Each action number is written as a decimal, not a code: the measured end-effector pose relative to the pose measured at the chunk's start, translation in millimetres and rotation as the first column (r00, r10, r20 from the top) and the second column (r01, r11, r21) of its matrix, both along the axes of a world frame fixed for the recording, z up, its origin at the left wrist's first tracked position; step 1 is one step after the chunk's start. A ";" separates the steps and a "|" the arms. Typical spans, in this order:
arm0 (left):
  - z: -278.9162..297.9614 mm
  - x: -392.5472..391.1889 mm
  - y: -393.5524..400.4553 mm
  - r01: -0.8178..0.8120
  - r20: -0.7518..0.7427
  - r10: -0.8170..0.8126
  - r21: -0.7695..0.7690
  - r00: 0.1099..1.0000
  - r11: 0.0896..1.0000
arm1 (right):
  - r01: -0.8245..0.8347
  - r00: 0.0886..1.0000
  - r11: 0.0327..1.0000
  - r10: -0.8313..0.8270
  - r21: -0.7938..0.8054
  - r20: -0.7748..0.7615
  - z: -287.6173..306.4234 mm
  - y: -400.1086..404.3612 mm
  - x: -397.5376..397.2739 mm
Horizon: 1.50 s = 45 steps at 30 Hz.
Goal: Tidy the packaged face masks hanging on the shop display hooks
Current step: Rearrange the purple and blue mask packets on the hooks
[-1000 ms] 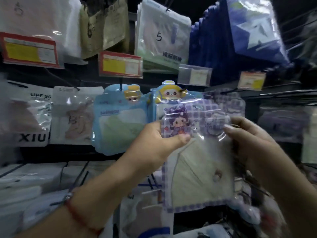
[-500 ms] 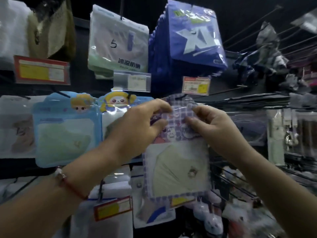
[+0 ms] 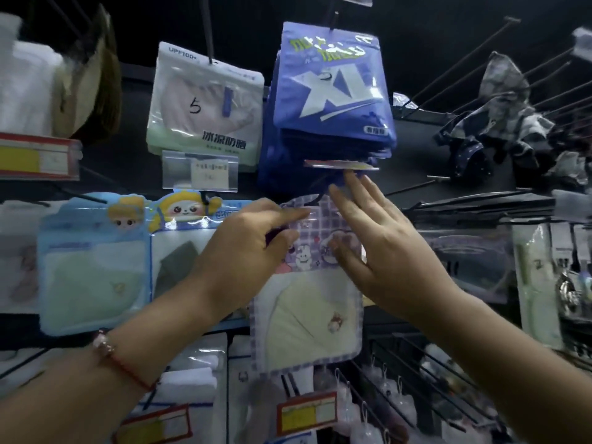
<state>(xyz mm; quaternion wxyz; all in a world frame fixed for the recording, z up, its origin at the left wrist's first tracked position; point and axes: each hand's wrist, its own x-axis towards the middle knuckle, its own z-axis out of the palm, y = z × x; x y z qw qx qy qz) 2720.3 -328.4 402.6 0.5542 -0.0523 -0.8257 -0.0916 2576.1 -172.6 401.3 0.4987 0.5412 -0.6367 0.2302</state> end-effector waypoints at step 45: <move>-110.5 66.4 11.0 -0.739 0.583 0.577 0.060 0.572 0.671 | -0.357 0.665 0.925 0.155 0.129 0.730 -92.1 -16.5 59.0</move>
